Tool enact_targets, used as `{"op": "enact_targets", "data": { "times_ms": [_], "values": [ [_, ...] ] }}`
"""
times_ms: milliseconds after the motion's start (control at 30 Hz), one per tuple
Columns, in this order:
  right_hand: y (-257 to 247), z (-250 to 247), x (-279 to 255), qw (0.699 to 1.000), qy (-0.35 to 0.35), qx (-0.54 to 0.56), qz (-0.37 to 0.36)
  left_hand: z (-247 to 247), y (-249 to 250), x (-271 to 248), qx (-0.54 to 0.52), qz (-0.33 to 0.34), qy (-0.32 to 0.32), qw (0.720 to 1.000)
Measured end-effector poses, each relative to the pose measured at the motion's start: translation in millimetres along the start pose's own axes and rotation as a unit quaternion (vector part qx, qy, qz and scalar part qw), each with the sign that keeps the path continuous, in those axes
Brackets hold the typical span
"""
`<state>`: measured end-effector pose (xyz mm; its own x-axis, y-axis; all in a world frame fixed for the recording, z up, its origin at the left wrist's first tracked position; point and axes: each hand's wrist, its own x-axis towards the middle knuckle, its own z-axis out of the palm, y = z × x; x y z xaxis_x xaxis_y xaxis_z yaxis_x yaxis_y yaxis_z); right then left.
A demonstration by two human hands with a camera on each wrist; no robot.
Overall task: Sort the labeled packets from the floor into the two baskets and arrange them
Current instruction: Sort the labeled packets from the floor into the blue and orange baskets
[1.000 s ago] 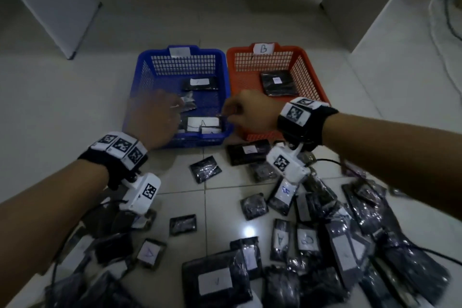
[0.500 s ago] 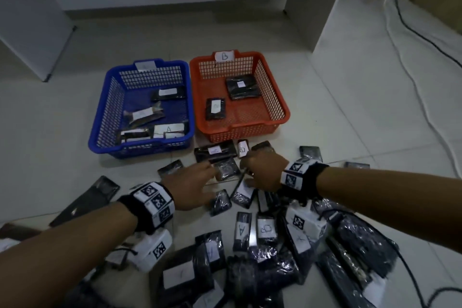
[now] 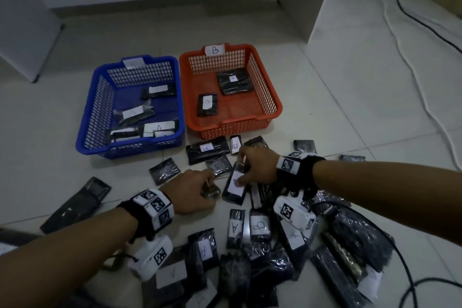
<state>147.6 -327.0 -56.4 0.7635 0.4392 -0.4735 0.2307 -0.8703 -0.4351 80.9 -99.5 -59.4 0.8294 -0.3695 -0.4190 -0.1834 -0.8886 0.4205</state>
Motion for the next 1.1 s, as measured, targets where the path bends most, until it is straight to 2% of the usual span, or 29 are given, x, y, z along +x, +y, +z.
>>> {"op": "enact_targets", "data": {
  "times_ms": [167,267,433,600,733,800,900,1100],
  "values": [
    [-5.8,-12.7,-3.3,0.991,0.004,0.127,-0.031,-21.9,2.1,-10.5,-0.171,-0.064,0.040,0.982],
    [-11.9,-23.1,-6.6,0.979,-0.016,0.202,-0.028,-31.3,-2.7,-15.8,-0.274,-0.095,0.047,0.956],
    [-23.9,-37.8,-9.4,0.971,-0.034,0.234,-0.045,-43.1,-4.6,-34.1,-0.384,-0.104,0.072,0.915],
    [-42.4,-58.3,-13.9,0.959,-0.017,0.278,-0.049,-54.8,-7.1,-49.6,-0.393,-0.080,0.114,0.909],
    [-46.2,-76.7,-15.7,0.964,-0.011,0.256,-0.067,-66.9,-0.5,-49.2,-0.415,-0.069,0.175,0.890],
    [-43.1,-86.7,-15.4,0.960,-0.002,0.272,-0.067,-75.4,1.5,-44.2,-0.397,-0.071,0.201,0.893],
    [-34.1,-101.9,-6.4,0.949,0.010,0.314,-0.034,-90.7,1.7,-30.3,-0.366,-0.055,0.243,0.897],
    [-8.1,-137.6,18.1,0.970,0.074,0.232,-0.029,-122.0,11.3,20.8,-0.365,-0.051,0.257,0.893]
  ]
}}
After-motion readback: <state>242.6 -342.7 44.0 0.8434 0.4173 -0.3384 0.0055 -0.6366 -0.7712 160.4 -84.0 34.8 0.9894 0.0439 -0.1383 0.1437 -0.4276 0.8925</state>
